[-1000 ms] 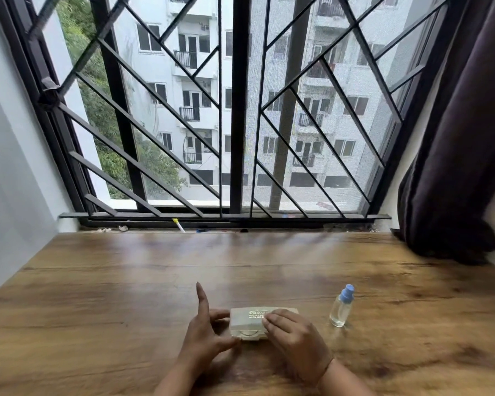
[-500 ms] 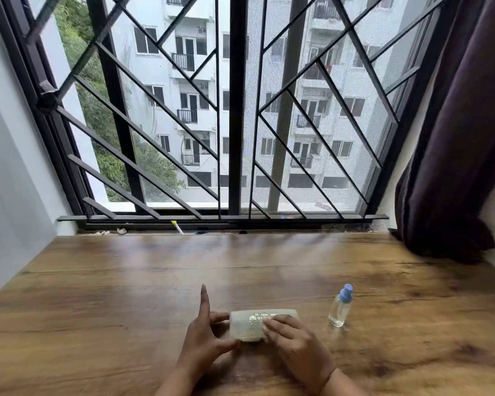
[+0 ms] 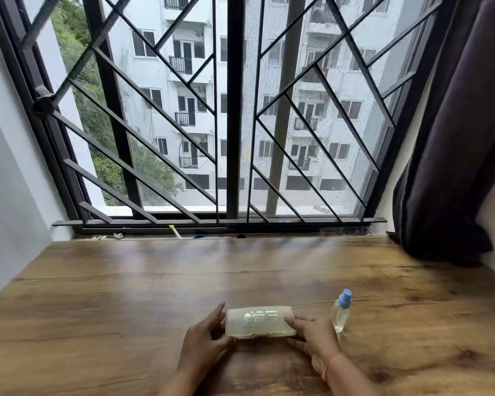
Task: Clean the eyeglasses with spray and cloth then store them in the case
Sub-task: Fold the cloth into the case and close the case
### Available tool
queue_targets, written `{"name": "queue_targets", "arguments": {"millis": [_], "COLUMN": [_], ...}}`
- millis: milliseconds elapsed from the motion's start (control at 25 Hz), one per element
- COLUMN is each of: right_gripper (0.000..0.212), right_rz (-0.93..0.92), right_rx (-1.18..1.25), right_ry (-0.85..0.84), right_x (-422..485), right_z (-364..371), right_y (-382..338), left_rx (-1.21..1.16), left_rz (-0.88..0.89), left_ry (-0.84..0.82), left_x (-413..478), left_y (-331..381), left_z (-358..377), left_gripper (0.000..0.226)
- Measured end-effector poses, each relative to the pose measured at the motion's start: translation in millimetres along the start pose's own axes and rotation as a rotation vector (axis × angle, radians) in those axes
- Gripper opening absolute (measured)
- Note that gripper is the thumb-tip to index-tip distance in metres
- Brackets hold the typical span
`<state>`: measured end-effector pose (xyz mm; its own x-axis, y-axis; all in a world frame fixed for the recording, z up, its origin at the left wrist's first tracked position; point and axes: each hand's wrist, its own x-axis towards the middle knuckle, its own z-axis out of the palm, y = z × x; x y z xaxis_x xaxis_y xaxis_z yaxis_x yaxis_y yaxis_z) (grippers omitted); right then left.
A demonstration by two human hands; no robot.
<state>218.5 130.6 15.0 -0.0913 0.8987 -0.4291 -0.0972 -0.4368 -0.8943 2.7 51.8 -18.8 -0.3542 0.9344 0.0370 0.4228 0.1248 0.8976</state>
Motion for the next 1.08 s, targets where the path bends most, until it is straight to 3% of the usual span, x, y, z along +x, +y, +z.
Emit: {"name": "queue_targets", "arguments": {"millis": [160,320,360,560,1080], "right_gripper": [0.005,0.010,0.013,0.021,0.016], "right_rz": [0.013,0.042,0.055,0.086,0.080], "right_rx": [0.044,0.063,0.065,0.064,0.050], "right_ry": [0.024,0.063,0.065,0.110,0.144], "right_x": [4.2,9.5,10.8,17.2,24.9], "right_z": [0.8,3.3,3.2,2.5,5.6], "right_y": [0.9,-1.1,-2.0,-4.4,-4.7], "left_rx": [-0.028,-0.504,-0.508,-0.545,-0.496], "left_rz": [-0.047,-0.374,-0.423,-0.568,-0.586], "left_ry": [-0.032,-0.002,0.035,0.115,0.243], "left_x": [11.2,18.7,22.5,30.9,30.1], "left_y": [3.1,17.1,17.4,23.7,35.6], "left_z": [3.8,11.6,12.8,12.9,15.5], "left_gripper": [0.062,0.015,0.011,0.016,0.013]}}
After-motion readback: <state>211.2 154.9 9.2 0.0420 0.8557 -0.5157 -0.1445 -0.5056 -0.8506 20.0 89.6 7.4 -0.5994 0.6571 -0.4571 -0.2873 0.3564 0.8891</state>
